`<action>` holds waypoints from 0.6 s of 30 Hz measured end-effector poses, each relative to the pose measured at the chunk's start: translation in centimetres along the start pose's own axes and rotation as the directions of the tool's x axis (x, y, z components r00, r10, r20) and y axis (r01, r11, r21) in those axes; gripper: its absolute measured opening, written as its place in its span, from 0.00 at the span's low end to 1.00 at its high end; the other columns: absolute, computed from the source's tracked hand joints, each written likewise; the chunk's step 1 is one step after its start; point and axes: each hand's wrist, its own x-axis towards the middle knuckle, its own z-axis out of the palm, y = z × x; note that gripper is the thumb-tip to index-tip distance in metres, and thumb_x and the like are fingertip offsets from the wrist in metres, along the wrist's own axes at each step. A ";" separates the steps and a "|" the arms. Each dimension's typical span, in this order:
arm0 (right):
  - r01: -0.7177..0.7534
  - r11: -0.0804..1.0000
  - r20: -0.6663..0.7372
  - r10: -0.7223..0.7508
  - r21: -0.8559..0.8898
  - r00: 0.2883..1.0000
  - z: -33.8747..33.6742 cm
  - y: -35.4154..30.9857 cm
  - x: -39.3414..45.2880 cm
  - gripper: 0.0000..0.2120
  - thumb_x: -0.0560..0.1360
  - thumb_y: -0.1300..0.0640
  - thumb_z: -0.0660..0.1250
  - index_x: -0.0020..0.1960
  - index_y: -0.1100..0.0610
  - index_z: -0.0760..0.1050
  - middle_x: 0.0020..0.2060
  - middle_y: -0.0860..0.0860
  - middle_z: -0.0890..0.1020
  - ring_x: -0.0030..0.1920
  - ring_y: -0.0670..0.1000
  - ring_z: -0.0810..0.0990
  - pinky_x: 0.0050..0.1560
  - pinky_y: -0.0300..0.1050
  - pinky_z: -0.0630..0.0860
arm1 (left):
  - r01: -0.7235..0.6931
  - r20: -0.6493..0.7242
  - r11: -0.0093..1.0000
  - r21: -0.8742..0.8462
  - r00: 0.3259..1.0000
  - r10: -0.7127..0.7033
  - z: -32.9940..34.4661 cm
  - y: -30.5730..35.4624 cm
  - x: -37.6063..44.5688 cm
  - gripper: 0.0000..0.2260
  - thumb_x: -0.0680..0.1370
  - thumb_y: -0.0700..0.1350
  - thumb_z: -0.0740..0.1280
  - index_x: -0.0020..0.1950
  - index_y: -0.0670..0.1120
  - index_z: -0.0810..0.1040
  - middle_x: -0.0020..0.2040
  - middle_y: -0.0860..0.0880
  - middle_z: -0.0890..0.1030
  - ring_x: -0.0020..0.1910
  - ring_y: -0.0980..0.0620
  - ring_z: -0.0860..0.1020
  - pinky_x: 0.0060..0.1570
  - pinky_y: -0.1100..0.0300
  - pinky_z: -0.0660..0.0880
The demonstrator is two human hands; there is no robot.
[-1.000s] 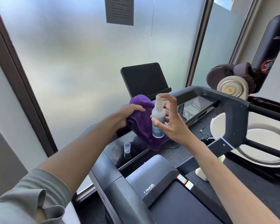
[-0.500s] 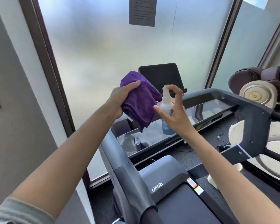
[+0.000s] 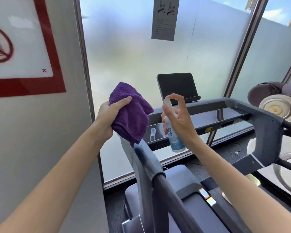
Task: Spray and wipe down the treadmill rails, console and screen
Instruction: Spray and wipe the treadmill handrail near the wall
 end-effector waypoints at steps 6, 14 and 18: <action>-0.144 0.990 -0.064 0.144 -0.002 0.988 0.6 -3.8 -5.2 0.16 0.83 0.47 0.58 0.44 0.57 0.71 0.28 0.54 0.76 0.25 0.54 0.75 0.31 0.45 0.74 | 0.019 0.041 1.000 -0.018 0.999 -0.018 -2.3 -1.0 -7.8 0.15 0.69 0.49 0.77 0.51 0.46 0.80 0.44 0.48 0.86 0.41 0.50 0.85 0.31 0.61 0.79; -0.237 0.965 -0.087 0.228 -0.116 0.970 0.3 -7.4 -10.6 0.20 0.83 0.46 0.59 0.39 0.59 0.68 0.29 0.60 0.76 0.23 0.54 0.76 0.33 0.51 0.74 | 0.059 0.007 0.998 -0.022 0.998 -0.059 -1.6 -2.0 -15.2 0.14 0.69 0.47 0.77 0.51 0.45 0.80 0.40 0.49 0.86 0.37 0.51 0.85 0.30 0.62 0.78; -0.250 0.967 -0.034 0.249 -0.043 0.968 -0.7 -7.8 -11.3 0.15 0.84 0.49 0.58 0.49 0.60 0.72 0.32 0.57 0.77 0.26 0.53 0.75 0.31 0.45 0.75 | 0.072 -0.011 0.997 -0.024 0.997 -0.072 -0.5 -2.3 -17.6 0.16 0.68 0.47 0.78 0.52 0.45 0.80 0.41 0.49 0.86 0.37 0.51 0.85 0.30 0.62 0.78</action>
